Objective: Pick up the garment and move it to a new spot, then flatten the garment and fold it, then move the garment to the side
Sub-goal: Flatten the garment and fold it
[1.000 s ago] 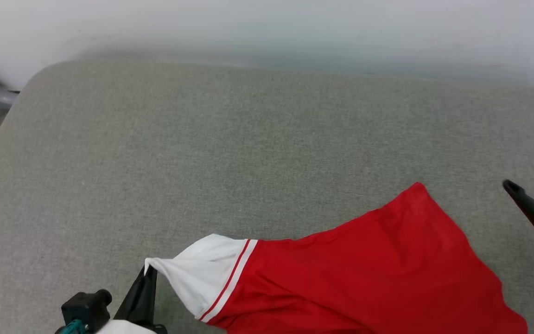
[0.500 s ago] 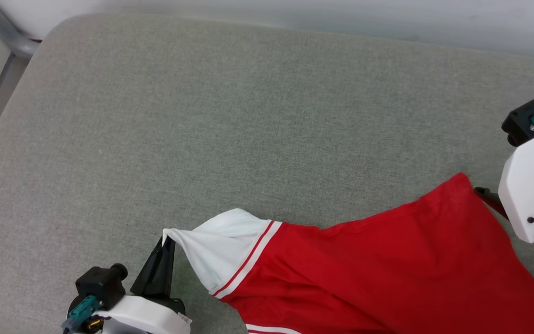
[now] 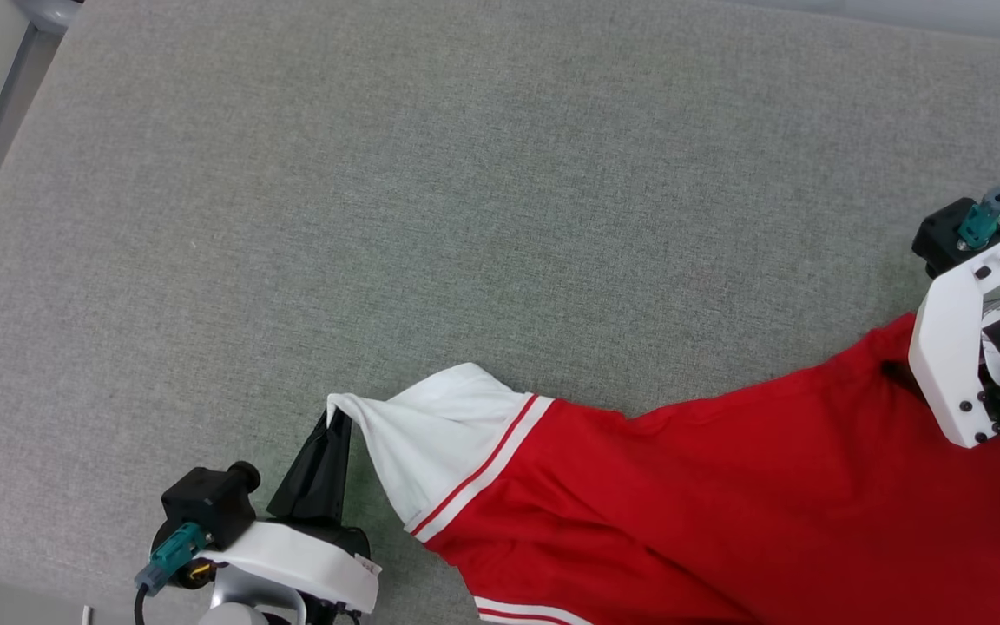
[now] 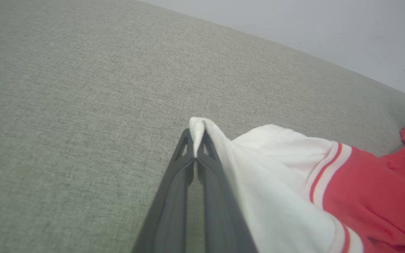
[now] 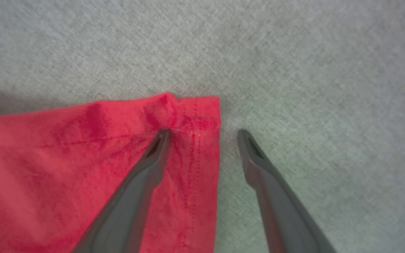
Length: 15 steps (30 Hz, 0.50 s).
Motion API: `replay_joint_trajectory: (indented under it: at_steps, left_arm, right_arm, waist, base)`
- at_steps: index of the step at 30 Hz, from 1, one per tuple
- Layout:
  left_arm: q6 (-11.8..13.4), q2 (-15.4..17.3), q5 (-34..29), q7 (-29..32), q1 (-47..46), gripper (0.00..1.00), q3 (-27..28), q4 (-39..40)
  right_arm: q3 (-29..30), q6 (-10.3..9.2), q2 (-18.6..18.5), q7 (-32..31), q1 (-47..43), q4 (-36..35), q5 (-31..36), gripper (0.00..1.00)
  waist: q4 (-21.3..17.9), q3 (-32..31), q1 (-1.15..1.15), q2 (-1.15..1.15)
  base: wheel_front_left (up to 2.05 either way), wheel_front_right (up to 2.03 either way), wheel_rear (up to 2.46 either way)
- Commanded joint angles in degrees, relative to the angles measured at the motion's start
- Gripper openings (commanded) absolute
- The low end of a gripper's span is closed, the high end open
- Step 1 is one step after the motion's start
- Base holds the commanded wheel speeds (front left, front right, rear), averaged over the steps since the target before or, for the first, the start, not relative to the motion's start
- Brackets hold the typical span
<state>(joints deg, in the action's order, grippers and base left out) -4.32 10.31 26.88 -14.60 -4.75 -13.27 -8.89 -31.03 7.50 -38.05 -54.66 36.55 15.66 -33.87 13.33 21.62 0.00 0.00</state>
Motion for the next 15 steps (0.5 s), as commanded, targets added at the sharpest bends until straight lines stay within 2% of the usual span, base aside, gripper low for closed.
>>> replay_joint_trajectory:
  at_steps: [1,5,6,7,15]
  left_arm:
    - [-0.2,-0.09,-0.34,-0.32,-0.74,0.0,0.0,-0.16]
    - [-0.41,-0.21,-0.46,-0.42,-1.06,0.0,0.17,-0.74]
    - [-0.44,-0.19,-0.52,-0.46,-1.04,0.0,0.21,-0.87]
    - [-0.48,-0.17,-0.53,-0.49,-0.92,0.0,0.31,-0.98]
    - [-0.43,0.53,-0.48,-0.58,0.84,0.0,1.01,-1.85]
  right_arm:
    - [-3.91,-0.01,1.77,-0.12,-2.58,2.68,-0.98,1.0]
    - [-8.13,0.12,1.59,0.52,-3.41,4.34,-2.54,1.0]
    - [-8.76,0.14,1.43,1.26,-3.2,4.46,-2.67,0.54]
    - [-9.55,0.14,1.34,1.85,-2.97,4.69,-2.89,0.02]
    - [-11.23,-0.02,0.72,10.81,1.26,5.61,-5.2,0.0]
  waist:
    - [0.09,0.26,0.0,0.0]
    - [0.0,0.19,0.0,0.0]
    - [-0.07,0.06,0.0,0.0]
    - [-0.21,-0.18,0.0,0.0]
    - [-1.94,-3.89,0.0,0.0]
  base:
    - [0.0,0.0,0.0]
    - [0.0,0.0,0.0]
    - [0.0,0.0,0.0]
    - [0.0,0.0,0.0]
    - [0.0,0.0,0.0]
